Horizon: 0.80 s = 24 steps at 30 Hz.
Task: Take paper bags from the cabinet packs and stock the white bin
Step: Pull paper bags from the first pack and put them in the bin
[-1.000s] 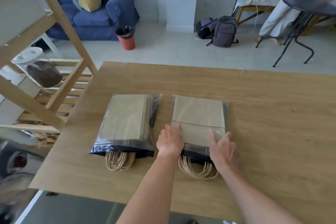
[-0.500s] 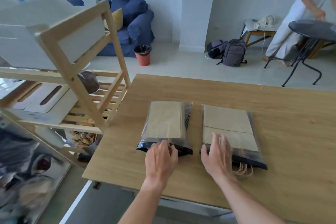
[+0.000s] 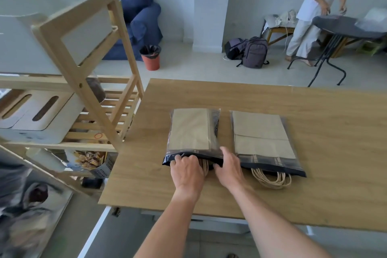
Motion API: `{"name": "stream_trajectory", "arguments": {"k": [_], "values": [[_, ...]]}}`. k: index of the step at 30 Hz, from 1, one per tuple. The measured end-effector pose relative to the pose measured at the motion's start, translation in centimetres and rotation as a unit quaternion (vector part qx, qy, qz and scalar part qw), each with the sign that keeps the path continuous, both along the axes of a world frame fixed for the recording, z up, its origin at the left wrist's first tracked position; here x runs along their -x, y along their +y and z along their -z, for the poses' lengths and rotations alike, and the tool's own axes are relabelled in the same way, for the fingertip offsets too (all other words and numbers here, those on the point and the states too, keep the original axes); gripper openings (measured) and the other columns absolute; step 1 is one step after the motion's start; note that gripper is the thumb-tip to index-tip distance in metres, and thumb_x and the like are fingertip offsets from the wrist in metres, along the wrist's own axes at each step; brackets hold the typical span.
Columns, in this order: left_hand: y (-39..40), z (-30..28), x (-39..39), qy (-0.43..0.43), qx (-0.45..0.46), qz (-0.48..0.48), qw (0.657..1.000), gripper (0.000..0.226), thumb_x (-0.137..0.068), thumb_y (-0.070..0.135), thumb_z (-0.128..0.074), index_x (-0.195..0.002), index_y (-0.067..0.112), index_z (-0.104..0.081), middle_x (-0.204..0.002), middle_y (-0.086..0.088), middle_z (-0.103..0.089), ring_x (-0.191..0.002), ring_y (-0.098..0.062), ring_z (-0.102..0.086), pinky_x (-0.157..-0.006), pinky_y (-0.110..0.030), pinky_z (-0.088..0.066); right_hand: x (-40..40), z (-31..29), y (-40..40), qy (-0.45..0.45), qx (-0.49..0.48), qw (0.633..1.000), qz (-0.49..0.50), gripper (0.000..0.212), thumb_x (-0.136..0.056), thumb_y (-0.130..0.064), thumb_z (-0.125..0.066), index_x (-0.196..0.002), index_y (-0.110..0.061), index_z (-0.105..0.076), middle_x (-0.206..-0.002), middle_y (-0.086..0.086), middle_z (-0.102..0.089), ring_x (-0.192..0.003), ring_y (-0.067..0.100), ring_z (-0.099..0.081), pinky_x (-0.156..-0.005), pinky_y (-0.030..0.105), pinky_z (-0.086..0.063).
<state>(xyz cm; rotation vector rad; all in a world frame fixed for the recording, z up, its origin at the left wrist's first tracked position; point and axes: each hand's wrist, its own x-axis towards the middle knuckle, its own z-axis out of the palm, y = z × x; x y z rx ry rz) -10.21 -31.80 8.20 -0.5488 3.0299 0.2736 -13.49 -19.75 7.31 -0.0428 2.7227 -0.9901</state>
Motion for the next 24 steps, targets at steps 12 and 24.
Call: {"name": "stream_trajectory", "arguments": {"k": [12, 24], "values": [[0.7, -0.2, -0.7, 0.016, 0.011, -0.038, 0.999, 0.026, -0.092, 0.041, -0.046, -0.094, 0.019, -0.06, -0.092, -0.001, -0.071, -0.106, -0.022, -0.056, -0.088, -0.035, -0.037, 2.0, -1.8, -0.9, -0.005, 0.102, 0.995, -0.001, 0.029, -0.086, -0.048, -0.055, -0.109, -0.031, -0.062, -0.096, -0.012, -0.066, -0.092, 0.015, -0.063, -0.081, 0.035, -0.052], [0.0, -1.1, -0.3, -0.01, -0.011, -0.086, 0.996, 0.012, -0.084, 0.028, -0.05, -0.08, 0.019, -0.057, -0.089, -0.001, -0.07, -0.101, -0.021, -0.054, -0.087, -0.032, -0.038, 2.6, -2.9, 0.0, -0.032, 0.076, 0.996, -0.019, 0.03, -0.088, -0.053, -0.054, -0.102, -0.026, -0.06, -0.087, -0.009, -0.064, -0.08, 0.011, -0.061, -0.071, 0.033, -0.052]]}}
